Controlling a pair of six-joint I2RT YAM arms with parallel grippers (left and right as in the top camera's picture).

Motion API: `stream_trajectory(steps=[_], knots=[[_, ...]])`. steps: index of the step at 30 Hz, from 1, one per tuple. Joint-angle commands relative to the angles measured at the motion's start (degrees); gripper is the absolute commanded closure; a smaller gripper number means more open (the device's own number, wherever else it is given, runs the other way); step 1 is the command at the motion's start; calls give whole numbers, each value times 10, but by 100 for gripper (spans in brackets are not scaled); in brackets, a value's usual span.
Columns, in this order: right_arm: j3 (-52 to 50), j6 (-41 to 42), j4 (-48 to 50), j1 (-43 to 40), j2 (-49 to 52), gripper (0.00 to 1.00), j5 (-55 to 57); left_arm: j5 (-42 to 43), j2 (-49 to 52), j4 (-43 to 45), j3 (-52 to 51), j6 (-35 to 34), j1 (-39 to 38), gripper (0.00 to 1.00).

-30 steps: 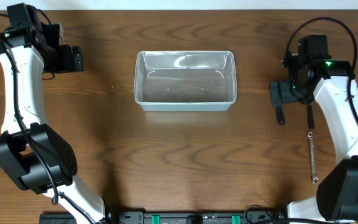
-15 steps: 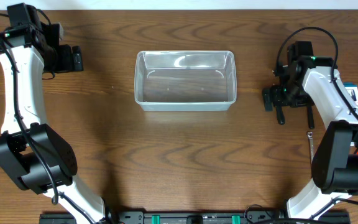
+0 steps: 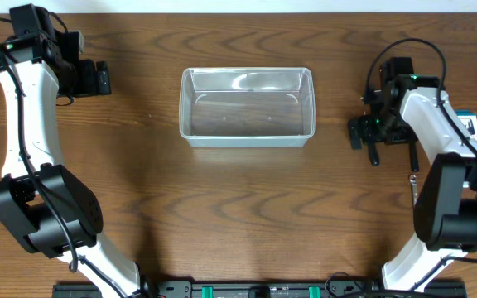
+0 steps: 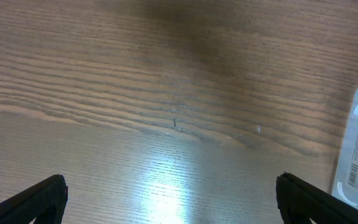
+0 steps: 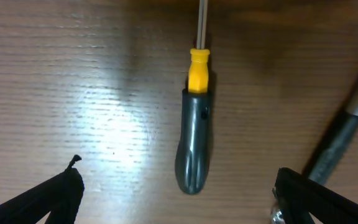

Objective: Pack container

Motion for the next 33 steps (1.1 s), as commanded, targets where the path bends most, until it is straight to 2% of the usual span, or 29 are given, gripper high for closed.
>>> stream_trajectory(steps=[1, 33], knots=[[0, 11, 7, 2, 7, 1, -6, -7, 4, -2, -4, 5, 1, 2], [0, 39, 56, 2, 48, 1, -8, -7, 4, -2, -4, 5, 1, 2]])
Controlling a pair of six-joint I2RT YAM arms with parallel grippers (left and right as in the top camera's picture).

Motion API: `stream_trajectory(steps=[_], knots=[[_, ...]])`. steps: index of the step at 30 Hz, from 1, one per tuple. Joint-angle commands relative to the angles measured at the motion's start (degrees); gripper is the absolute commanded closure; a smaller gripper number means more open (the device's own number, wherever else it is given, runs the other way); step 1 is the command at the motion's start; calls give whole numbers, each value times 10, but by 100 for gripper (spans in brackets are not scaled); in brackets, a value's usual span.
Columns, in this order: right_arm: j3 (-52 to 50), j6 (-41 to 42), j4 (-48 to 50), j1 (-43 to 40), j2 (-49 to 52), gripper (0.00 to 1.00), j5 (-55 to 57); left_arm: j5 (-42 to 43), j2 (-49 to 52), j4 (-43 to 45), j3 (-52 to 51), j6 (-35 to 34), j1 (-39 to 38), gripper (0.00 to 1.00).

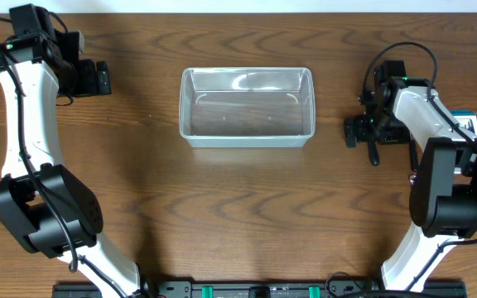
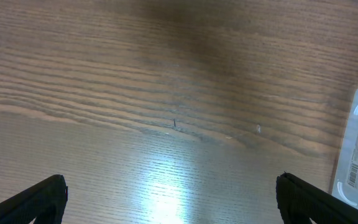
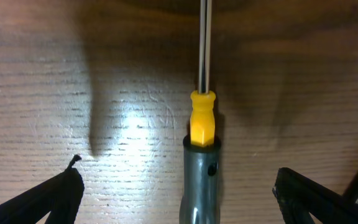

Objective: Pack container

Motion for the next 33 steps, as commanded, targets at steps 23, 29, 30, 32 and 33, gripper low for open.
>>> stream_trajectory(steps=[23, 29, 30, 32, 33], knots=[[1, 9, 8, -6, 2, 1, -4, -7, 4, -2, -4, 5, 1, 2], [1, 9, 6, -6, 2, 1, -4, -7, 4, -2, -4, 5, 1, 2], [1, 9, 5, -6, 2, 1, -4, -7, 4, -2, -4, 5, 1, 2], [1, 9, 3, -6, 3, 1, -4, -7, 4, -2, -4, 5, 1, 2], [0, 9, 3, -5, 3, 1, -4, -7, 4, -2, -4, 5, 1, 2]])
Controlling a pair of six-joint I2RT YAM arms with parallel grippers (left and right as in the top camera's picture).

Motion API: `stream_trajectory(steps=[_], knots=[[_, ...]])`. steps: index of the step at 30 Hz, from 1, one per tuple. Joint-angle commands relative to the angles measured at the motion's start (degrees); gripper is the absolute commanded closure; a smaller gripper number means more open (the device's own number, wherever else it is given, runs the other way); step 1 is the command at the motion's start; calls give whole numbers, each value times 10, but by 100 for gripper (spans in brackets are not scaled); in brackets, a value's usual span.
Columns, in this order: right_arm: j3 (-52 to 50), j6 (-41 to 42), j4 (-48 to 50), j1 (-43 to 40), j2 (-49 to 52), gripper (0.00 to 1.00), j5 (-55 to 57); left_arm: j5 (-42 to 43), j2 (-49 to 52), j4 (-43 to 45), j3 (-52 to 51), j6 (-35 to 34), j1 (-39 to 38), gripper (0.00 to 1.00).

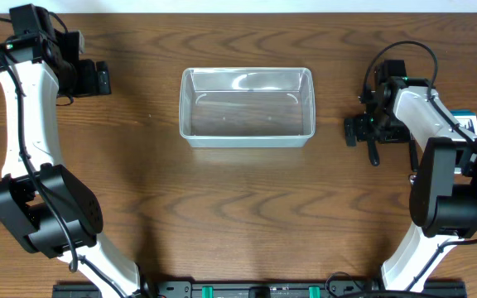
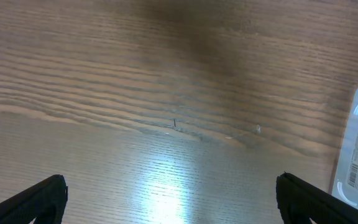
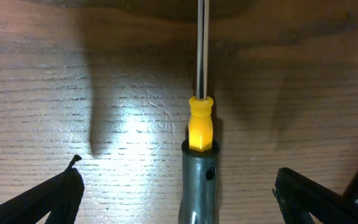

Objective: Pack container

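A clear plastic container stands empty in the middle of the table; its corner shows at the right of the left wrist view. A screwdriver with a grey handle, yellow collar and steel shaft lies flat on the table at the right, its dark handle end poking out below the arm. My right gripper is open low over it, and the handle lies between the fingers without touching either. My left gripper is open over bare wood at the far left.
A teal and white object sits at the table's right edge. A dark slim tool lies just right of the screwdriver, close to my right finger. The wooden table carries nothing else that I can see.
My right gripper has shifted a trifle, so the screwdriver's yellow collar sits slightly lower in its view. Both grippers are still open, and the left arm has not moved.
At first my right gripper was open with the whole screwdriver handle lying ahead of its fingers. A second later the handle lay between the open fingers, with the shaft running away from them. It stays so now. The left arm has held still throughout.
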Motion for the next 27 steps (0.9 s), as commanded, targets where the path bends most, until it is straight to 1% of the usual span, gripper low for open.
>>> stream_trajectory(steps=[1, 27], knots=[[0, 9, -2, -5, 3, 1, -4, -7, 4, -2, -4, 5, 1, 2], [0, -4, 23, -10, 3, 1, 0, -7, 4, -2, -4, 5, 1, 2]])
